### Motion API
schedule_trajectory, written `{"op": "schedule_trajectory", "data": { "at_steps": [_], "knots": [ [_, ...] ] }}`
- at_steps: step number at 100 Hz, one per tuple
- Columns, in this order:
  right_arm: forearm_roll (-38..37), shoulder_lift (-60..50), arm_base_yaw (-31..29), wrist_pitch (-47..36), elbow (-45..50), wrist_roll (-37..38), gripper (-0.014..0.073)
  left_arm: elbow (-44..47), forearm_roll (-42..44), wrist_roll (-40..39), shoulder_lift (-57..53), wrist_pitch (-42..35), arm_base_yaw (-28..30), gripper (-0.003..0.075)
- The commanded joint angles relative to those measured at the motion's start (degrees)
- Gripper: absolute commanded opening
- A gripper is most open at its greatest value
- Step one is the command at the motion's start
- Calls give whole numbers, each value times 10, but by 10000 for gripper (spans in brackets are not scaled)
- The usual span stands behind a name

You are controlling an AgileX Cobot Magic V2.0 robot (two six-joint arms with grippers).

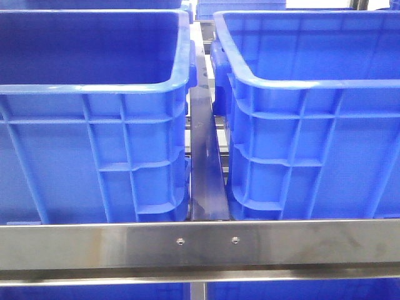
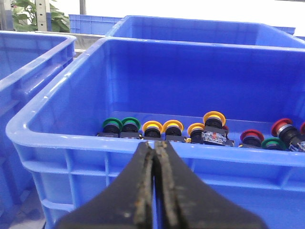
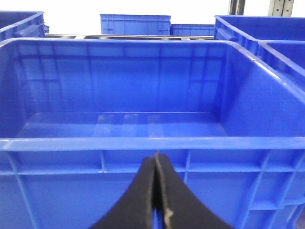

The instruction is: Pick red and yellow buttons and place in box

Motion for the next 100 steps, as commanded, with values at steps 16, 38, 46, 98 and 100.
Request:
{"op": "schedule_trajectory", "data": {
  "at_steps": [16,38,46,98,100],
  "knots": [
    [-5,-14,-3,-45,-10,-1,-69,30,10,-1,-17,-64,1,-20],
    [-5,-14,-3,-45,-10,-1,-69,-5,15,-1,-16,-74,1,-20],
    [-5,-14,-3,-45,-10,-1,-69,-33,15,-1,-11,-60,1,-20],
    [-5,-14,-3,-45,-10,-1,-69,-276,17,-1,204,34,1,-20],
    [-5,-14,-3,-45,-10,-1,-69,-285,17,-1,215,34,1,-20]
  ]
}}
